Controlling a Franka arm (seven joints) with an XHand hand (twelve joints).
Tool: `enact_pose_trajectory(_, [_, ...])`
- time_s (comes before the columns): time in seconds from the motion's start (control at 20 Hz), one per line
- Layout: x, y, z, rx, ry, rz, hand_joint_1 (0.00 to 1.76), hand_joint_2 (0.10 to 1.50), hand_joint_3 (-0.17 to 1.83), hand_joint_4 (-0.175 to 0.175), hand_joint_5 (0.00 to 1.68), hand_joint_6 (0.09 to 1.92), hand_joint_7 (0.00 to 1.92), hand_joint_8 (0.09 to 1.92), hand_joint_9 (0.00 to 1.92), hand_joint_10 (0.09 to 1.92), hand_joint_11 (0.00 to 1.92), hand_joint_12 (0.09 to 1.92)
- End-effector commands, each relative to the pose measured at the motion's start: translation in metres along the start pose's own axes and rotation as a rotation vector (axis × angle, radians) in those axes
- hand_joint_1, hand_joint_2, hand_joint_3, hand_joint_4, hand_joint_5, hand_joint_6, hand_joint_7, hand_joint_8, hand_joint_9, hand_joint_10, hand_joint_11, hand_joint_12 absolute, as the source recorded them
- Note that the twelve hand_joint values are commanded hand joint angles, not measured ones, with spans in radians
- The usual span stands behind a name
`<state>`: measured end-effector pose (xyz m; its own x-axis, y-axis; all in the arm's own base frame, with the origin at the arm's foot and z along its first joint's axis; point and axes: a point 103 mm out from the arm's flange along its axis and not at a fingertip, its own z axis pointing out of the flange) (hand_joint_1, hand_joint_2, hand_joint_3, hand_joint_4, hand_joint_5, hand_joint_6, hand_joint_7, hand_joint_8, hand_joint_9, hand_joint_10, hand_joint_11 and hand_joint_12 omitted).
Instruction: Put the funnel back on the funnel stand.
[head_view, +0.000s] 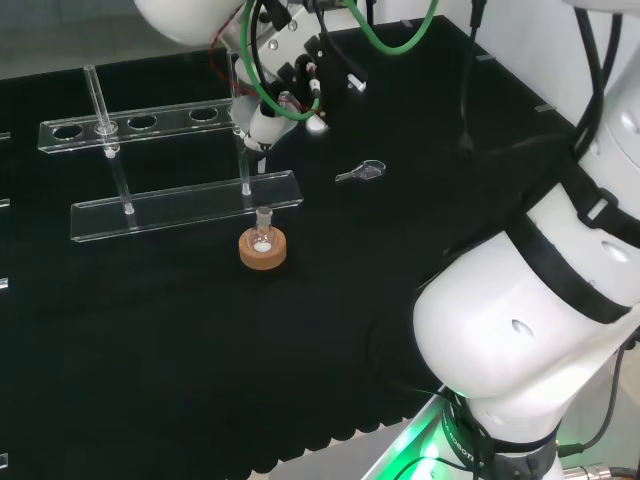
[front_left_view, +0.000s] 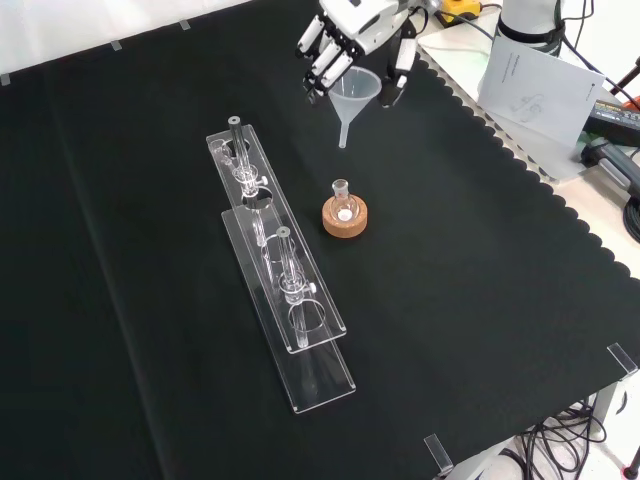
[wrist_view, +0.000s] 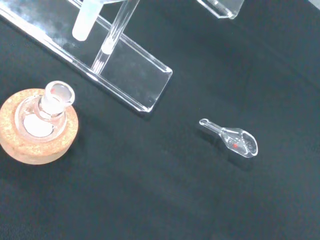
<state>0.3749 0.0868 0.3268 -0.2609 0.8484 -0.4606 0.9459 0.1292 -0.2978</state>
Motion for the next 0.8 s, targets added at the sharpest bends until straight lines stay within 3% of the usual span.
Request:
enact_pose_trajectory(0.05, [-0.016, -0.003, -0.010, -0.002, 0.007, 0.009, 0.67, 0.87, 0.39, -0.028, 0.63, 0.35, 0.81, 0.66, 1.29, 0.42, 0.71, 1.16])
enact_pose_trajectory(0.55, [-0.054, 0.011, -0.032, -0.021, 0.013, 0.063, 0.67, 0.87, 0.40, -0.028, 0.62, 0.37, 0.81, 0.66, 1.28, 0.43, 0.70, 1.16])
enact_pose_trajectory(0.8, [-0.079, 0.030, -0.033, -0.037, 0.053, 0.078, 0.67, 0.87, 0.40, -0.028, 0.62, 0.38, 0.80, 0.66, 1.28, 0.43, 0.70, 1.16])
